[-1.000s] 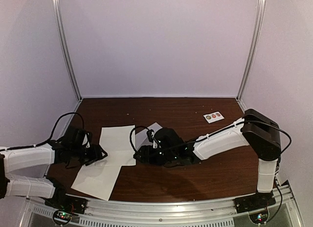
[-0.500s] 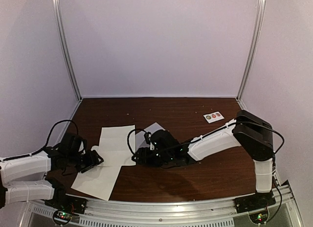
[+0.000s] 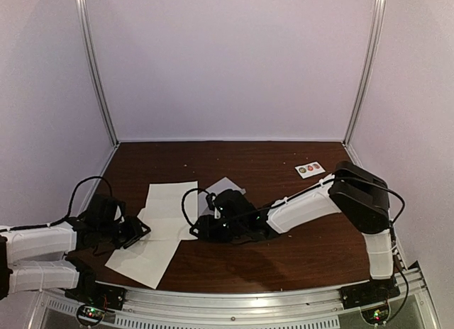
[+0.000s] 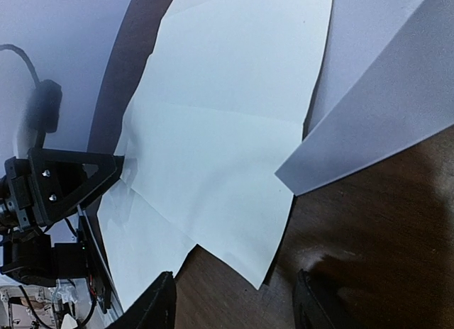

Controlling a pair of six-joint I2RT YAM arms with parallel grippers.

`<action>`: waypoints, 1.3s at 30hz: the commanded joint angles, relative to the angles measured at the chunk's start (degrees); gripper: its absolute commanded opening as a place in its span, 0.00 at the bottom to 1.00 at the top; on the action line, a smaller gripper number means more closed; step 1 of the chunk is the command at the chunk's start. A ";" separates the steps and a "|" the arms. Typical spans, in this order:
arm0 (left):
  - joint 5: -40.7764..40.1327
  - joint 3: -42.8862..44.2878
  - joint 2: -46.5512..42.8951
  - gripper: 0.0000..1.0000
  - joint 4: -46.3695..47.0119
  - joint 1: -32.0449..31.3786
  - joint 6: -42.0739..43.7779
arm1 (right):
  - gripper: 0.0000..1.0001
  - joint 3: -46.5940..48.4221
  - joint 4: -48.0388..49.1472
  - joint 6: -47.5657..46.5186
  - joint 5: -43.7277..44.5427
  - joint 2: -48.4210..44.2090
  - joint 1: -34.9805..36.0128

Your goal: Place the letter into the envelope and seal it

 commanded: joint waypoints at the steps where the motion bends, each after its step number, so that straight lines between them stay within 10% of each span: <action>1: -0.11 -1.00 0.58 0.50 1.65 0.41 -1.39 | 0.56 2.08 -0.67 -0.04 -0.66 1.59 0.32; 30: 1.77 -5.21 -2.26 0.34 11.44 0.46 -7.38 | 0.51 3.91 -1.69 -0.48 -1.71 3.69 0.36; 39: -0.55 -4.00 -0.94 0.08 10.24 0.55 -6.43 | 0.50 3.40 -1.63 -0.86 -1.14 2.51 0.37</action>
